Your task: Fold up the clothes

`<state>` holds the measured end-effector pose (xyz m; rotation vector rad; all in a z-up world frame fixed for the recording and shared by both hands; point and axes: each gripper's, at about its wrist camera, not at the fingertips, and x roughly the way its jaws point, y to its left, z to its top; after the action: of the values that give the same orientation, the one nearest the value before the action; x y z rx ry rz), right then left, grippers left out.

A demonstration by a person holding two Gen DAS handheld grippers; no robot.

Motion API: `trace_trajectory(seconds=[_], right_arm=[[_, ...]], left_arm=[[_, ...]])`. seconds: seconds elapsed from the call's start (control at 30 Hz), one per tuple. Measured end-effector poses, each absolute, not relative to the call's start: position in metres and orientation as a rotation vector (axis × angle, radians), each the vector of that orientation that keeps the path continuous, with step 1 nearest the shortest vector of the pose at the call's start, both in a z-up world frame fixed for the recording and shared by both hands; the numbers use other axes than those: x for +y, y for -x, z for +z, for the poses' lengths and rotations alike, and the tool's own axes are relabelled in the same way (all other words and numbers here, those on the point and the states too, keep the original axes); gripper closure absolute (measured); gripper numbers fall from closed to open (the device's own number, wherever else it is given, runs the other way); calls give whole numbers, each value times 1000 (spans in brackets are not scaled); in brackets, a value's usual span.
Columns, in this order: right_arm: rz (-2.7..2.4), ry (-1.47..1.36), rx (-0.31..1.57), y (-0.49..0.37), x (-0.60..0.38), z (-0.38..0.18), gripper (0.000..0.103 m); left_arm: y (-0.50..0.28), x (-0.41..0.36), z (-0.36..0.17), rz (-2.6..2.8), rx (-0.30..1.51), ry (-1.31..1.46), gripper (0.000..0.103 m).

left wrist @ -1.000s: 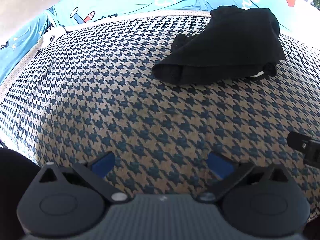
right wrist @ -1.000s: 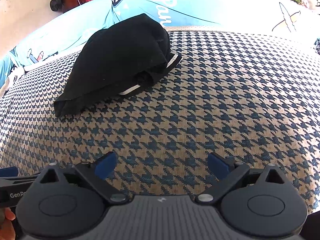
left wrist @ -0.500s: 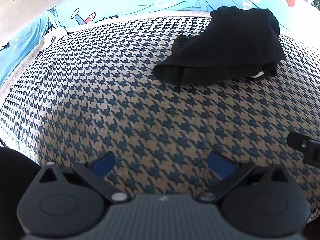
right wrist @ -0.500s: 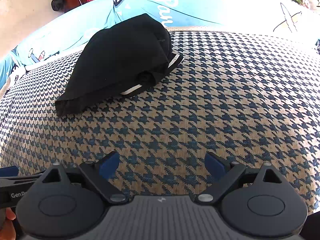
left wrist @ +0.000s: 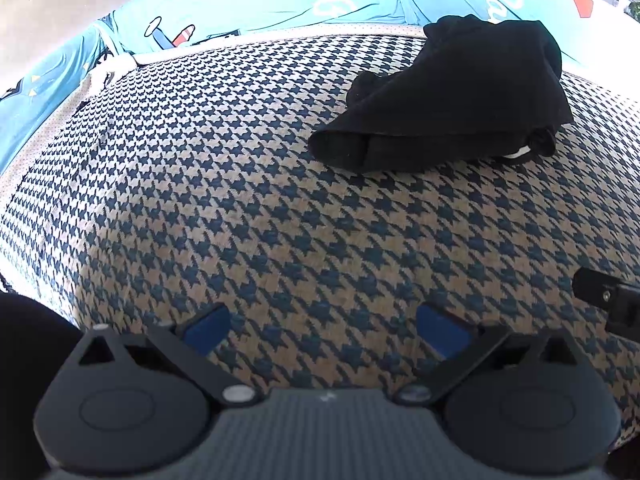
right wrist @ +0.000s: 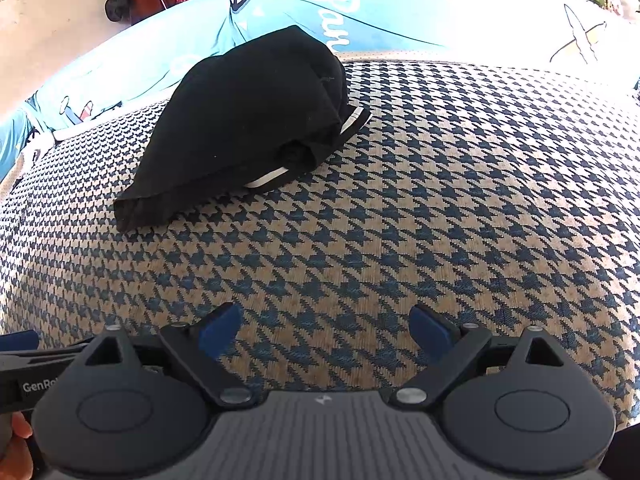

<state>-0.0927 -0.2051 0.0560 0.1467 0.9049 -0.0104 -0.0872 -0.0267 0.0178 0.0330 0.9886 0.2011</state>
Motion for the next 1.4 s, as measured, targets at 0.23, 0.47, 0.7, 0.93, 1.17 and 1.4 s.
trace_trajectory(seconds=[0.23, 0.47, 0.7, 0.93, 1.17, 1.4], right_arm=[[-7, -147, 907, 92, -206, 55, 10], [-4, -143, 910, 92, -206, 55, 10], [-1, -139, 909, 92, -206, 55, 10], [-3, -138, 908, 92, -205, 55, 10], [-2, -142, 904, 92, -207, 57, 10], [-4, -137, 917, 90, -206, 55, 17]], left_arm=[[86, -23, 18, 202, 987, -19, 0], [86, -22, 19, 201, 982, -14, 0], [86, -22, 19, 203, 981, -9, 0], [87, -23, 20, 199, 976, -10, 0], [88, -26, 22, 200, 964, -19, 0], [87, -26, 25, 186, 950, -17, 0]])
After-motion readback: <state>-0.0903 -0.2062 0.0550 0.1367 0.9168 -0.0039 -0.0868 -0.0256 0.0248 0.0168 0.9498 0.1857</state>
